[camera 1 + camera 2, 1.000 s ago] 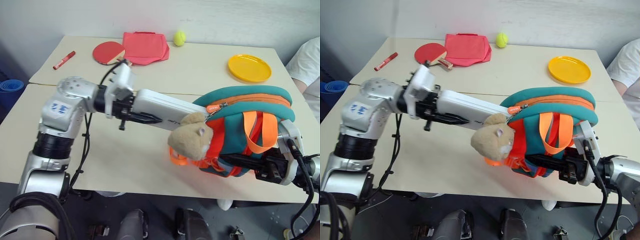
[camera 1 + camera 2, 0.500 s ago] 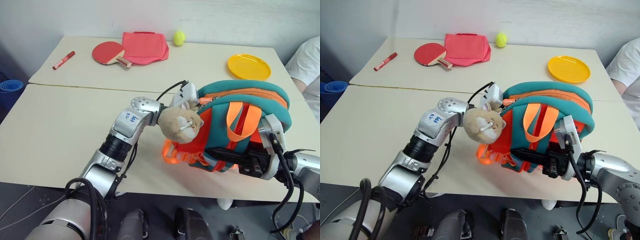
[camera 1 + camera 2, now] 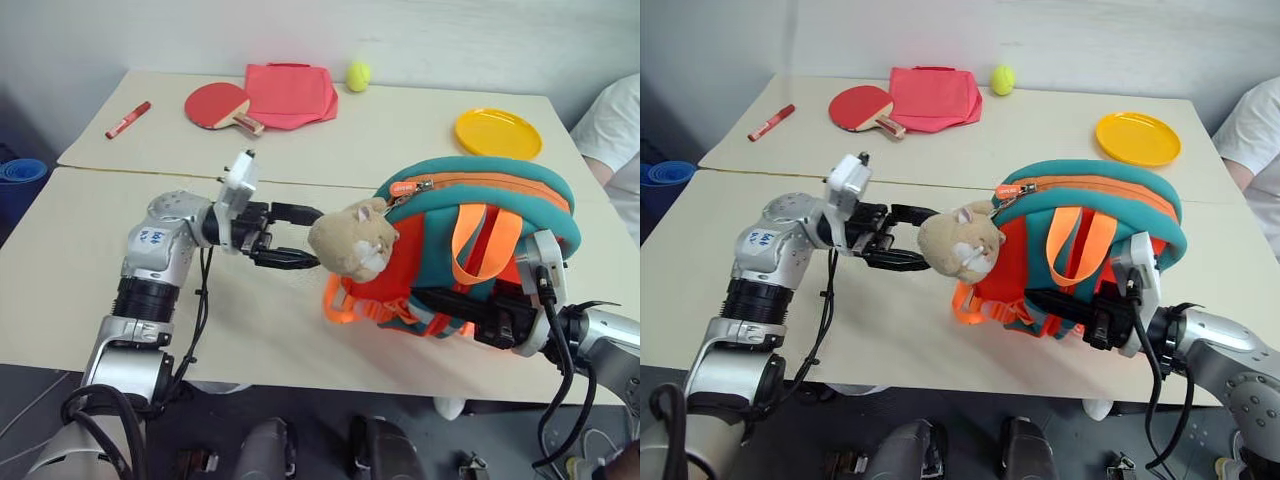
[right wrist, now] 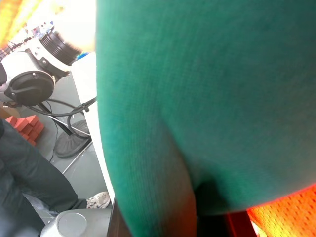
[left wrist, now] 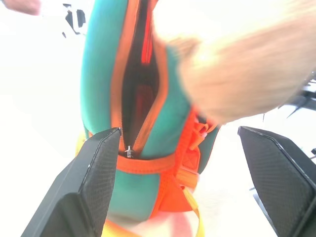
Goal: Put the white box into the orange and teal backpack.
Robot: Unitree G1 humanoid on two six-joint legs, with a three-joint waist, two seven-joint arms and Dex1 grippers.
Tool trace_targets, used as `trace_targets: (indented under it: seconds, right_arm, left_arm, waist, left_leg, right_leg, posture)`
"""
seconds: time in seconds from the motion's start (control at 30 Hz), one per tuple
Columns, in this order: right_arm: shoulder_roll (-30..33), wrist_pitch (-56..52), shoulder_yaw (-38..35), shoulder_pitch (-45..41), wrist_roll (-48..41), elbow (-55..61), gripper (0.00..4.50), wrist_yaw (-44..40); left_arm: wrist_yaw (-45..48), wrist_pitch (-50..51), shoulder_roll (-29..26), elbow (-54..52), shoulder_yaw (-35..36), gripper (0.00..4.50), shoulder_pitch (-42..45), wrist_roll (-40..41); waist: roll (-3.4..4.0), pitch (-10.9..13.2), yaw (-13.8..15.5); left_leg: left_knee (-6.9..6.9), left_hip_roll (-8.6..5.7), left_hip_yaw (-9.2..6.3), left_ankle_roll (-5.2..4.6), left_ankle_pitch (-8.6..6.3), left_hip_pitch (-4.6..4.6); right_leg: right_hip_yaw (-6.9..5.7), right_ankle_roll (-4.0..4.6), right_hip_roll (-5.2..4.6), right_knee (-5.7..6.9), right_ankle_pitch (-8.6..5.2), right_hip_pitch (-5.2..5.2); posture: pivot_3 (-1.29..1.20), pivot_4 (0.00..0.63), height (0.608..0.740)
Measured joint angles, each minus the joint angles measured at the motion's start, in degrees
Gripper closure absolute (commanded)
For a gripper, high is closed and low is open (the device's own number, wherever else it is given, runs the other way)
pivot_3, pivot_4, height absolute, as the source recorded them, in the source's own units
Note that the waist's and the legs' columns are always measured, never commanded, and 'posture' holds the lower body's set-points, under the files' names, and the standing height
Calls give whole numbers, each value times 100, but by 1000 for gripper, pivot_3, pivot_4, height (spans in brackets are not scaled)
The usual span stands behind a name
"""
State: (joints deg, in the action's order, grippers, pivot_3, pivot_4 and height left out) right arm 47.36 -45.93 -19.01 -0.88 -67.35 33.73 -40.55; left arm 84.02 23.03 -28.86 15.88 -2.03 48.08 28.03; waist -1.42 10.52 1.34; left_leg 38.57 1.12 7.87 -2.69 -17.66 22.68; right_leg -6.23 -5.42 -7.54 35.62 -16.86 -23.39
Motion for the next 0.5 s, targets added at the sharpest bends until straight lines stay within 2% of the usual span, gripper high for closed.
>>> trace_targets:
  seconds: [0.2, 0.47, 0.5]
  right_arm:
    - [0, 38, 1, 36, 57, -51, 4500, -204]
    - [0, 91, 54, 31, 98, -163, 4500, -357]
    - [-2, 91, 59, 33, 98, -163, 4500, -366]
  left_arm:
    - [-466, 153, 70, -1177, 149, 527, -354, 231]
    - [-1439, -137, 1108, -1291, 82, 527, -345, 259]
    - [-1454, -28, 1114, -1315, 102, 938, -340, 380]
  waist:
    - [0, 0, -6]
    - [0, 0, 8]
    - [0, 0, -1]
  left_leg:
    - [26, 2, -16, -2, -2, 17]
    - [47, 0, -35, -7, -5, 37]
    - [47, 1, -36, -7, -5, 37]
  right_leg:
    - [-4, -7, -1, 2, 4, -1]
    - [-25, -12, 1, 5, 7, 2]
    - [-26, -12, 1, 10, 7, 2]
  posture:
    - [0, 150, 740]
    - [0, 150, 740]
    - [0, 150, 740]
